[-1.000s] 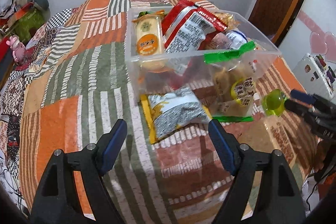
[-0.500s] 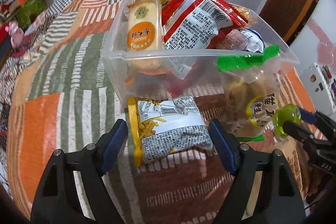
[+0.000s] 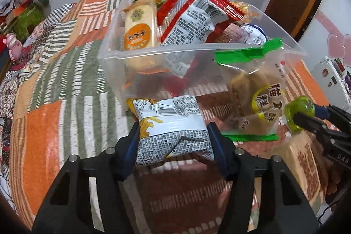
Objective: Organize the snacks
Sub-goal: 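Grasp white-black chip bag with left gripper while right gripper grasps green jelly cup, then carry chip bag and green jelly cup over the clear box and release both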
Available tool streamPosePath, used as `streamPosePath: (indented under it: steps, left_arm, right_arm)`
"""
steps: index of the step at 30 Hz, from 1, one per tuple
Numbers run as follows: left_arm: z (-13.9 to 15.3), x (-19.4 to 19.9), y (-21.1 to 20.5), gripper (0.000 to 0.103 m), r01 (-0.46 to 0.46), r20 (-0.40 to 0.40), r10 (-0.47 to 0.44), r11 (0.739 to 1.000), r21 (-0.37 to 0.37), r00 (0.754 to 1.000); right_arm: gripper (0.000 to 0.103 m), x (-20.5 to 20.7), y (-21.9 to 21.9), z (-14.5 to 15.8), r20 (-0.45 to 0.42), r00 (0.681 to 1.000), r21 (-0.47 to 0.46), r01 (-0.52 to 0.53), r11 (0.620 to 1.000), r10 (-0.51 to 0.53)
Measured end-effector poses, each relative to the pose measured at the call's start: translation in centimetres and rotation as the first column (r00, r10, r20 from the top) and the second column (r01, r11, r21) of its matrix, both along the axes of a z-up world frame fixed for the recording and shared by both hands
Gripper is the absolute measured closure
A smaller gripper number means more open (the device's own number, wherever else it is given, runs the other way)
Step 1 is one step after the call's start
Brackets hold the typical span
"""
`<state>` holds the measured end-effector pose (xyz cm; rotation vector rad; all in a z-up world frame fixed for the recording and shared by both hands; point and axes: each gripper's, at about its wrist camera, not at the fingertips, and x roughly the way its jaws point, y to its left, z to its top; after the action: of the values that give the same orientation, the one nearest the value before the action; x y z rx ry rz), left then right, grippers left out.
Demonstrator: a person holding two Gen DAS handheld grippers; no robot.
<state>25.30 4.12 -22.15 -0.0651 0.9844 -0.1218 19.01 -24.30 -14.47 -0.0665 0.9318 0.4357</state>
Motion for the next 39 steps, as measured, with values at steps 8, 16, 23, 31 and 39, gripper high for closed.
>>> streamPosePath:
  steps: [8, 16, 23, 31, 39]
  left_arm:
    - [3.4, -1.6, 1.5, 0.045, -0.029, 0.078, 0.029, 1.0, -0.011, 0.997]
    - [8.1, -0.2, 2.0, 0.045, -0.035, 0.176, 0.04, 0.999, -0.033, 0.983]
    - [10.9, 1.7, 0.6, 0.045, -0.001, 0.238, 0.009, 0.999, -0.035, 0.971]
    - [12.9, 4.0, -2.2, 0.045, 0.046, 0.28, -0.036, 0.999, -0.029, 0.959]
    - [13.1, 6.9, -3.9, 0.045, 0.054, 0.281, -0.049, 0.999, -0.009, 0.958]
  right_arm:
    - [0.059, 0.1, -0.6, 1.3, 0.042, 0.999, 0.002, 0.003, 1.0, -0.003]
    - [0.059, 0.6, -1.0, 3.9, 0.114, 0.993, 0.021, 0.015, 1.0, -0.017]
    - [0.059, 1.8, -0.9, 6.3, 0.187, 0.982, 0.036, 0.022, 0.999, -0.028]
    - [0.059, 3.8, 0.4, 8.4, 0.268, 0.963, 0.016, 0.005, 1.0, -0.009]
    - [0.059, 5.8, 1.8, 8.4, 0.314, 0.949, -0.017, 0.002, 1.0, 0.003]
